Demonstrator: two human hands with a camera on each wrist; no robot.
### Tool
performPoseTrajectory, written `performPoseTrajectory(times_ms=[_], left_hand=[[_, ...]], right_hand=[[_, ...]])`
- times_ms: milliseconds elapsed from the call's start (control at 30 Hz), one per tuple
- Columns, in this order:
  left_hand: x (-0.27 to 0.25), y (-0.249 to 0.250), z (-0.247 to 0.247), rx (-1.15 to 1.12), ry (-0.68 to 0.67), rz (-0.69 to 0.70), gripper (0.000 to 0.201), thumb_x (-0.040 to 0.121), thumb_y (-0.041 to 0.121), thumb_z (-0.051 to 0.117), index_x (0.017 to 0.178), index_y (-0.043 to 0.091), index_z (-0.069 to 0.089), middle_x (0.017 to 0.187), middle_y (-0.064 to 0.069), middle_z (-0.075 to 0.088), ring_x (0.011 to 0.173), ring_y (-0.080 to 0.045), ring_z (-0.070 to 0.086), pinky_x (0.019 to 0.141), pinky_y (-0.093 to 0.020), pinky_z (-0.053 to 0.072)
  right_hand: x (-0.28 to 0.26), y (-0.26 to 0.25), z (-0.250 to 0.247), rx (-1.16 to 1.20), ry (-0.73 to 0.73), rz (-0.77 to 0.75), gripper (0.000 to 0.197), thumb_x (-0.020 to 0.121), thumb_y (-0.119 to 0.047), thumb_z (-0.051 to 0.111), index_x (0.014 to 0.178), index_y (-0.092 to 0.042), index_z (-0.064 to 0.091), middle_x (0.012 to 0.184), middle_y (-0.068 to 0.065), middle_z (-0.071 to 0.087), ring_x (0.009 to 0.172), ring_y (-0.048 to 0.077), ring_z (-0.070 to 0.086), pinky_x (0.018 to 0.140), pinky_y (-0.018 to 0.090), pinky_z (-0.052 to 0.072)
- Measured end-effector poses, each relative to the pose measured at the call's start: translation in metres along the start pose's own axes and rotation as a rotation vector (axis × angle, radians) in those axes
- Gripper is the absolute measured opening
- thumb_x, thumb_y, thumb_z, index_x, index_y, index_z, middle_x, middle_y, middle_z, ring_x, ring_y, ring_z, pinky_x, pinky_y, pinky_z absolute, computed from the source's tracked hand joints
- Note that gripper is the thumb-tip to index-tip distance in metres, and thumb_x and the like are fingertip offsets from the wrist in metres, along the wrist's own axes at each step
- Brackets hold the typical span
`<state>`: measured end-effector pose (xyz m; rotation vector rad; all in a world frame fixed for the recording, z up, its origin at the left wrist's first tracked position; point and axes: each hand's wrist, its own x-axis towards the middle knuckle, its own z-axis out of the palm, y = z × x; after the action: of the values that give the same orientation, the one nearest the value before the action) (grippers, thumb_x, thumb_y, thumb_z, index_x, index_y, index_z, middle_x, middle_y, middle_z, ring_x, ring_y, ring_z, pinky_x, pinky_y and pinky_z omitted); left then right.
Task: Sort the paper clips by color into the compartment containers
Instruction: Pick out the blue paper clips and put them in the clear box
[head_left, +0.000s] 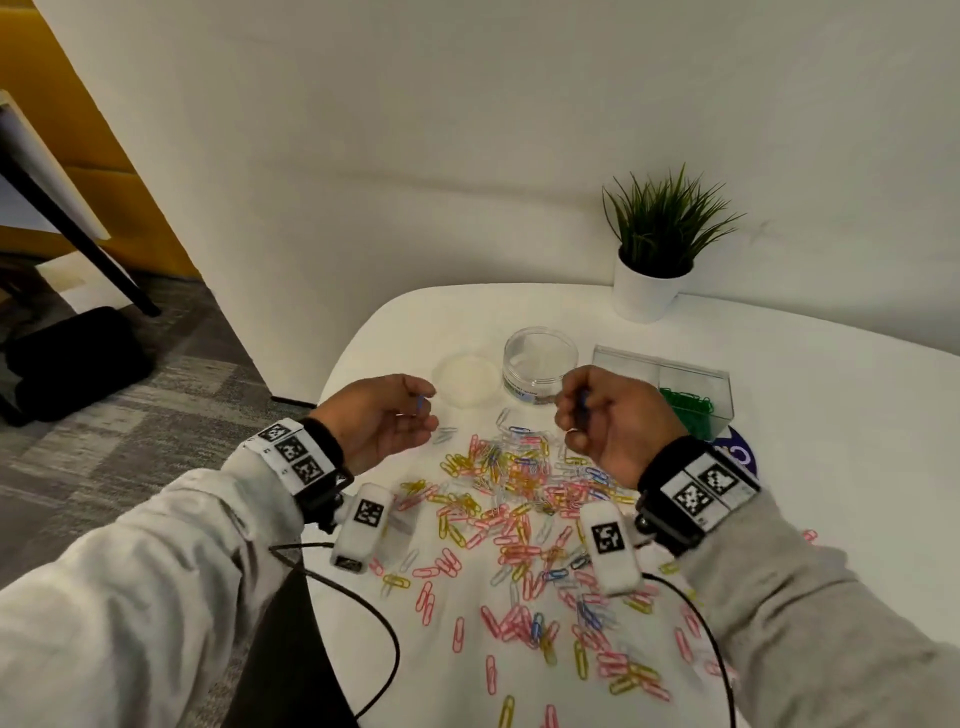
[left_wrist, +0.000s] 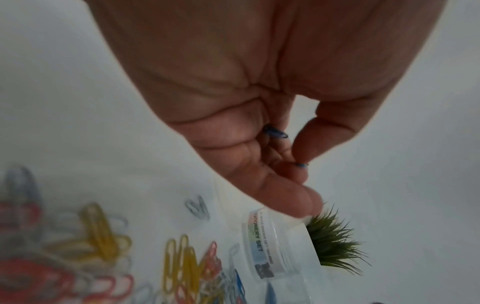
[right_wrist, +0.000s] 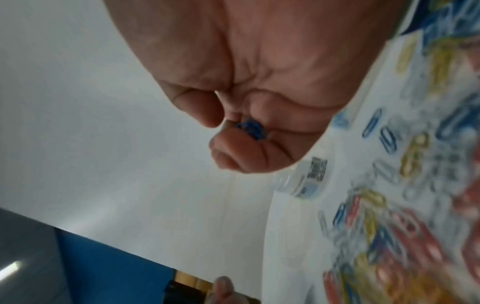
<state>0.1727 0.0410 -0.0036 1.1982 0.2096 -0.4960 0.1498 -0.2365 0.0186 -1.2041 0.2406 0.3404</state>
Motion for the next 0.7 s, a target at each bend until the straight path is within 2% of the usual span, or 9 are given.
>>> performPoseTrajectory(times_ms=[67, 133, 167, 200, 267, 300, 367, 467, 700], left_hand=[[0.004, -0.001, 0.012, 0.022, 0.017, -0.063, 0.023, 0.084, -0.003, 0.039, 0.085, 0.008, 0.059, 0.073, -0.007, 0.056, 0.062, -0.021, 0.062, 0.054, -0.026, 0.054], [0.01, -0.005, 0.025, 0.161, 0.023, -0.115, 0.023, 0.085, -0.002, 0.039, 0.08, 0.01, 0.057, 0.072, -0.007, 0.05, 0.055, -0.019, 0.052, 0.048, -0.022, 0.043], [0.012, -0.007, 0.033, 0.281, 0.013, -0.12, 0.02, 0.086, -0.002, 0.043, 0.08, 0.01, 0.058, 0.071, -0.006, 0.048, 0.054, -0.017, 0.046, 0.047, -0.022, 0.037], [0.015, -0.01, 0.039, 0.477, 0.005, -0.093, 0.016, 0.088, 0.001, 0.048, 0.081, 0.009, 0.061, 0.07, -0.004, 0.048, 0.054, -0.015, 0.043, 0.048, -0.022, 0.034], [0.022, -0.016, 0.051, 1.057, -0.019, 0.046, 0.009, 0.089, 0.015, 0.061, 0.089, 0.015, 0.07, 0.073, 0.005, 0.055, 0.059, -0.008, 0.047, 0.056, -0.024, 0.038], [0.023, -0.02, 0.056, 1.309, -0.024, 0.146, 0.01, 0.089, 0.021, 0.064, 0.092, 0.02, 0.073, 0.077, 0.012, 0.056, 0.065, -0.004, 0.049, 0.063, -0.022, 0.039], [0.025, -0.026, 0.063, 1.556, -0.013, 0.242, 0.013, 0.09, 0.027, 0.062, 0.095, 0.029, 0.073, 0.086, 0.016, 0.057, 0.08, -0.004, 0.054, 0.073, -0.02, 0.039], [0.027, -0.034, 0.062, 1.652, 0.043, 0.248, 0.012, 0.089, 0.034, 0.061, 0.094, 0.031, 0.072, 0.101, 0.009, 0.066, 0.097, -0.013, 0.06, 0.079, -0.024, 0.044], [0.026, -0.029, 0.057, 1.707, 0.025, 0.276, 0.016, 0.091, 0.028, 0.059, 0.1, 0.031, 0.072, 0.107, 0.008, 0.067, 0.092, -0.011, 0.057, 0.076, -0.022, 0.042]], right_hand=[[0.01, -0.004, -0.004, -0.2, 0.09, -0.038, 0.016, 0.083, -0.002, 0.042, 0.074, -0.01, 0.052, 0.066, 0.005, 0.043, 0.053, 0.016, 0.036, 0.045, 0.023, 0.024], [0.021, 0.002, -0.008, -0.748, 0.132, -0.135, 0.014, 0.091, -0.011, 0.053, 0.078, -0.013, 0.059, 0.07, -0.002, 0.052, 0.057, 0.014, 0.044, 0.049, 0.023, 0.031], [0.026, 0.008, -0.008, -1.06, 0.107, -0.19, 0.011, 0.093, -0.018, 0.056, 0.083, -0.016, 0.062, 0.078, -0.004, 0.058, 0.066, 0.014, 0.053, 0.055, 0.024, 0.037], [0.03, 0.017, -0.007, -1.298, 0.05, -0.235, 0.009, 0.093, -0.024, 0.057, 0.088, -0.021, 0.063, 0.087, -0.007, 0.061, 0.076, 0.014, 0.057, 0.062, 0.025, 0.04], [0.033, 0.03, -0.005, -1.547, -0.065, -0.254, 0.004, 0.092, -0.03, 0.058, 0.092, -0.028, 0.062, 0.097, -0.007, 0.063, 0.089, 0.015, 0.058, 0.073, 0.028, 0.043], [0.033, 0.035, -0.004, -1.583, -0.089, -0.257, 0.004, 0.091, -0.031, 0.06, 0.094, -0.029, 0.062, 0.101, -0.006, 0.064, 0.092, 0.016, 0.059, 0.076, 0.029, 0.044], [0.033, 0.038, -0.003, -1.587, -0.102, -0.275, 0.007, 0.089, -0.03, 0.062, 0.096, -0.032, 0.063, 0.107, -0.004, 0.064, 0.096, 0.018, 0.058, 0.079, 0.028, 0.044], [0.032, 0.038, 0.0, -1.61, -0.145, -0.28, 0.011, 0.089, -0.027, 0.063, 0.099, -0.028, 0.069, 0.108, -0.003, 0.064, 0.097, 0.017, 0.059, 0.078, 0.025, 0.041], [0.031, 0.036, -0.002, -1.625, -0.164, -0.199, 0.011, 0.089, -0.025, 0.06, 0.096, -0.023, 0.068, 0.103, -0.004, 0.065, 0.094, 0.016, 0.06, 0.076, 0.026, 0.044]])
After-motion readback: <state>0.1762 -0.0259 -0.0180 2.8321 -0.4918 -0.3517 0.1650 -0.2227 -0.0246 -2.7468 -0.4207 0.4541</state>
